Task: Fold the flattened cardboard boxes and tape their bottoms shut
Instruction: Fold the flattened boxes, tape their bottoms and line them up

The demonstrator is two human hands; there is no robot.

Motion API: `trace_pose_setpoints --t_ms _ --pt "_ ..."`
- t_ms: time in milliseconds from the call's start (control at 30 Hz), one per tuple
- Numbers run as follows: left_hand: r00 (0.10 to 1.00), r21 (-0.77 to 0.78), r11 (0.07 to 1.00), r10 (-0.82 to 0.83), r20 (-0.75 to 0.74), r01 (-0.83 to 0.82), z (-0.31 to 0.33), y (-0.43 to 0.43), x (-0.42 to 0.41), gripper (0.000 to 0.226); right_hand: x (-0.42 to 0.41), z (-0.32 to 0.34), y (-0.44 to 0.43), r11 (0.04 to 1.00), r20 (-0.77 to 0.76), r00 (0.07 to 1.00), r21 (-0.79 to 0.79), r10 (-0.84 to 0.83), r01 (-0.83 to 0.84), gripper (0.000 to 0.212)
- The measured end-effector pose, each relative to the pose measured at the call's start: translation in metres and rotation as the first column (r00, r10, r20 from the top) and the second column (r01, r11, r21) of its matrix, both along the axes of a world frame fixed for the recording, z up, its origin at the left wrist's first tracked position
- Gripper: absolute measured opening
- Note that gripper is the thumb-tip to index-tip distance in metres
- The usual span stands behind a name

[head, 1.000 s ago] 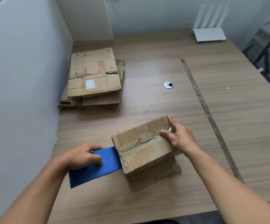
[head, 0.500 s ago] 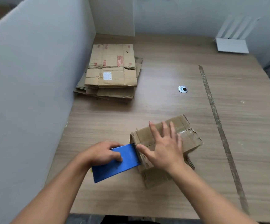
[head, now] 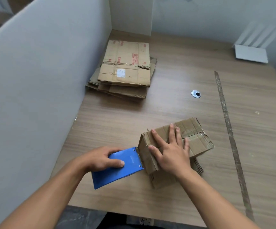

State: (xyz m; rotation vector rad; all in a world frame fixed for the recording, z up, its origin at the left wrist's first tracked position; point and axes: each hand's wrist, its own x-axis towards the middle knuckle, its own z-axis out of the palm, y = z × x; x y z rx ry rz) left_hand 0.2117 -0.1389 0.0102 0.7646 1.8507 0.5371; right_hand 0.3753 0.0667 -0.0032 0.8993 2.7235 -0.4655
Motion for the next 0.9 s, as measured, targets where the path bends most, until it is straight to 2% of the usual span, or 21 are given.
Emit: trace_pose_setpoints --t_ms 167,367,467,600,733,800,900 --pt "0.994 0.019 1.0 0.002 -0.112 0.001 -0.008 0.016 0.012 0.025 -0.002 0.0 -0.006 1.0 -0.006 1.0 0.03 0.011 -0.011 0.059" --pt "0.953 -0.135 0.989 -0.096 -0.286 0.059 0.003 0.053 0.01 0.027 -0.002 0.001 0.002 1.0 -0.007 1.0 -0.009 0.002 -0.002 0.058" --pt "0.903 -0.227 0.972 -0.149 -0.404 0.059 0.011 0.069 0.014 0.037 -0.003 0.001 0.001 1.0 -0.025 1.0 -0.009 0.006 -0.007 0.058" --pt "0.804 -0.28 0.96 -0.156 -0.574 -0.014 0.014 0.08 0.036 0.033 -0.003 0.002 0.0 1.0 -0.03 1.0 -0.013 0.002 -0.002 0.058" --pt "0.812 -0.322 0.947 -0.18 -0.555 -0.01 0.006 0.082 0.049 0.036 -0.003 0.002 0.003 1.0 -0.074 0.997 -0.017 0.01 -0.011 0.062" --pt "0.843 -0.322 0.947 -0.159 -0.514 -0.018 0.003 0.076 0.046 0.039 0.001 0.0 0.003 1.0 -0.094 0.995 -0.002 0.029 -0.029 0.077" --pt "0.882 -0.306 0.951 -0.112 -0.458 -0.038 0.002 0.058 0.032 0.04 0.007 -0.004 -0.001 0.988 -0.124 0.987 0.129 0.106 -0.09 0.084"
